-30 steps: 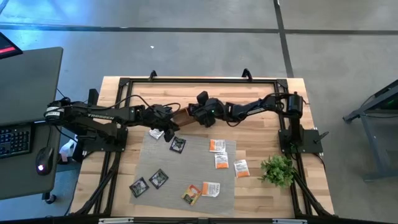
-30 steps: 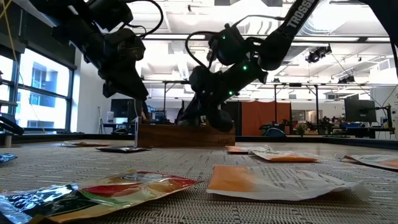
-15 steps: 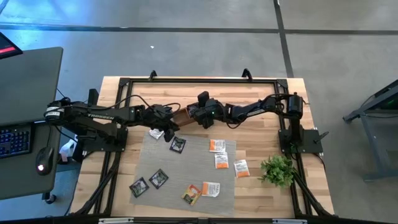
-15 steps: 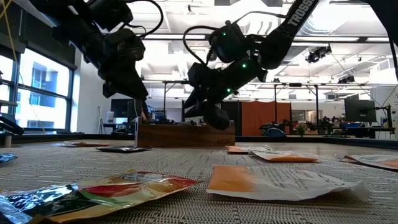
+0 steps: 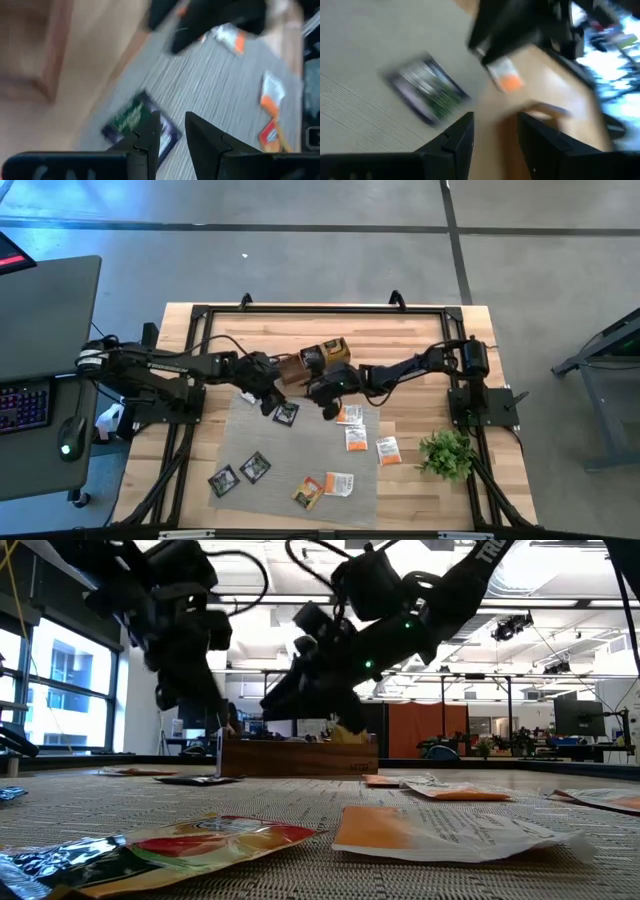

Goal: Pick & Place Tea
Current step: Put the violet tea bag into the middle section of the wooden organizer

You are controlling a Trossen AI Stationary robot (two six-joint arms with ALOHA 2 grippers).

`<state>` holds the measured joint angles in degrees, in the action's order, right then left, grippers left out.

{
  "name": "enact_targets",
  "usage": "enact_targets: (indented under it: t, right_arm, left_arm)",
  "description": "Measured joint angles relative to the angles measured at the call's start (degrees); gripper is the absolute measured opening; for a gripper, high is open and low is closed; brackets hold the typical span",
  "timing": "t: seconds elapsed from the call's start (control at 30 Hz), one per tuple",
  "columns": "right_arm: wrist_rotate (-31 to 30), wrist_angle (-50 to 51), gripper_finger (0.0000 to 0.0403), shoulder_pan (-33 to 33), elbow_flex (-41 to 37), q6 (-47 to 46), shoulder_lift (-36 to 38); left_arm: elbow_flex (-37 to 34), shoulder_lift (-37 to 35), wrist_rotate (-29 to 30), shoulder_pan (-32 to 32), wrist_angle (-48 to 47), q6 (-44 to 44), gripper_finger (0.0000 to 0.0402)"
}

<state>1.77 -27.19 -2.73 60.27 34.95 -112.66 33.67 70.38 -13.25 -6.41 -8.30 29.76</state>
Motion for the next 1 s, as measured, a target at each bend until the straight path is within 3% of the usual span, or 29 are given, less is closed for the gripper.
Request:
enact_targets:
  t: [0.1,0.23,0.37,0.63,0.83,1.0]
  right_arm:
    - [4.63,0.42,0.0146,0.35,0.0,-13.32,0.02]
    - [5.03,2.02,0.0146,0.22,0.02,-34.77,0.02]
    - [4.61,2.55,0.0145,0.93,0.02,-45.44,0.02]
    - [-8.97,3.13,0.0144,6.08,0.02,-48.65,0.02]
    - [-8.82,1.66,0.0144,6.52,0.13,-54.39,-2.07]
    - [-8.87,1.2,0.0144,6.54,3.64,-53.74,-7.8]
  left_arm:
    - [-0.02,2.16,0.85,2.15,-0.1,1.48,0.009]
    - [-0.02,4.01,2.21,6.69,-0.42,3.08,0.009]
    - [-0.02,4.56,4.92,12.65,-1.71,1.07,0.009]
    - [-0.02,4.56,23.52,24.96,-4.44,5.11,0.009]
    - [0.0,6.38,30.66,28.32,-5.48,9.51,0.009]
    - [0.07,10.18,31.88,28.17,-5.29,12.63,0.009]
